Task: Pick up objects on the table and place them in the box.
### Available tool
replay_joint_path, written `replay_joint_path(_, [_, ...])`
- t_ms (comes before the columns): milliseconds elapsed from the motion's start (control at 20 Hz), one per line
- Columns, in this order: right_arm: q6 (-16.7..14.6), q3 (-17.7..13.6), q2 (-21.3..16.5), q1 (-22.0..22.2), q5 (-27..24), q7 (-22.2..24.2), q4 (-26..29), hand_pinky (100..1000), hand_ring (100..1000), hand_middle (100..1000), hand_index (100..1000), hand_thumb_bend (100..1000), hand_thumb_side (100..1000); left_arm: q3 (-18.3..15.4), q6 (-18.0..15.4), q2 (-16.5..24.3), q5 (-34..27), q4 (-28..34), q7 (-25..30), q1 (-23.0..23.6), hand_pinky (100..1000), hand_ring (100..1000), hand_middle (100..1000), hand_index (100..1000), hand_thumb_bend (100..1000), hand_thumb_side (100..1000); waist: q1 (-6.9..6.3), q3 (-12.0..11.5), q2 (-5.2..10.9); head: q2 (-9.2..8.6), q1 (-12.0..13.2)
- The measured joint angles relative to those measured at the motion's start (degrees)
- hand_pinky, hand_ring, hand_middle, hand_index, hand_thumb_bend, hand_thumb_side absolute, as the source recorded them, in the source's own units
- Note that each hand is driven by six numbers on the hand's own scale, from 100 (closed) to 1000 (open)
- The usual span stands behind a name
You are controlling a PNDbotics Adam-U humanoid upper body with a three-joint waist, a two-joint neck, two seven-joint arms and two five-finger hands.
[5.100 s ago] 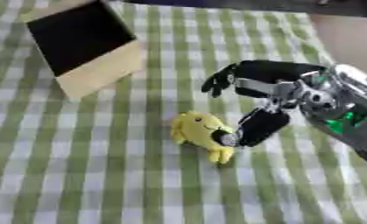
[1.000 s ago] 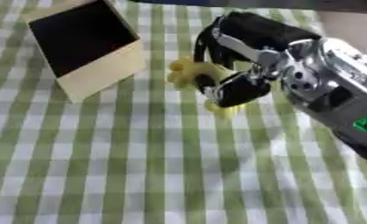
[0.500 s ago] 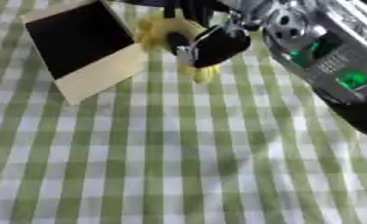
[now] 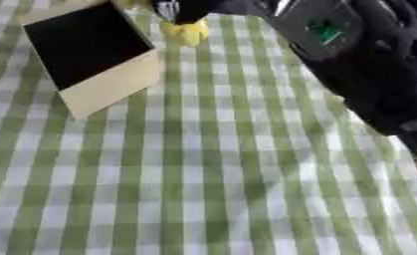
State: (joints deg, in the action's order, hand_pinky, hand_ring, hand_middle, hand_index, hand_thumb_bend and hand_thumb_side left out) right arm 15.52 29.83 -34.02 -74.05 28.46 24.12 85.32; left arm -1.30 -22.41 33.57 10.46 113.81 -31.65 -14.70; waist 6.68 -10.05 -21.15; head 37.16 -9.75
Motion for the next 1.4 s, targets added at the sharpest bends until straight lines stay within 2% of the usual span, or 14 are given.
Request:
replay_joint_path(400, [-7.57, -3.13, 9.72, -3.40, 4.68, -3.85, -14.17, 577, 407, 230, 392, 100, 100, 0.43, -0.22, -0.01, -0.95, 0.00, 0.90, -1.38, 692, 722, 681, 779, 519, 586, 0.72, -3.69, 0.04, -0.40, -2.72])
replay_joint_path(650, [-10.75, -5.58, 14.03, -3.73, 8.05, -6.90, -20.77, 578, 407, 225, 388, 100, 100, 0.56, -0.29, -0.25, -1.66, 0.00, 1.34, -1.89, 692, 721, 681, 778, 517, 587, 1.44, -5.80, 0.17, -0.49, -4.71])
replay_joint_path(1000, [-13.86, -8.16, 16.71, -3.51, 13.23, -10.97, -27.42, 577, 409, 223, 387, 100, 100, 0.76, -0.26, -0.28, -2.42, 0.00, 1.84, -2.22, 690, 720, 680, 777, 514, 588, 1.95, -6.63, 0.27, -0.96, -5.83])
replay_joint_path(1400, [-16.53, -10.32, 19.04, -2.58, 15.38, -14.54, -32.70, 576, 417, 224, 386, 100, 100, 1.10, -0.18, -0.80, -2.70, 0.00, 2.36, -2.52, 688, 718, 678, 775, 508, 590, 2.37, -7.67, 0.02, -1.48, -6.89])
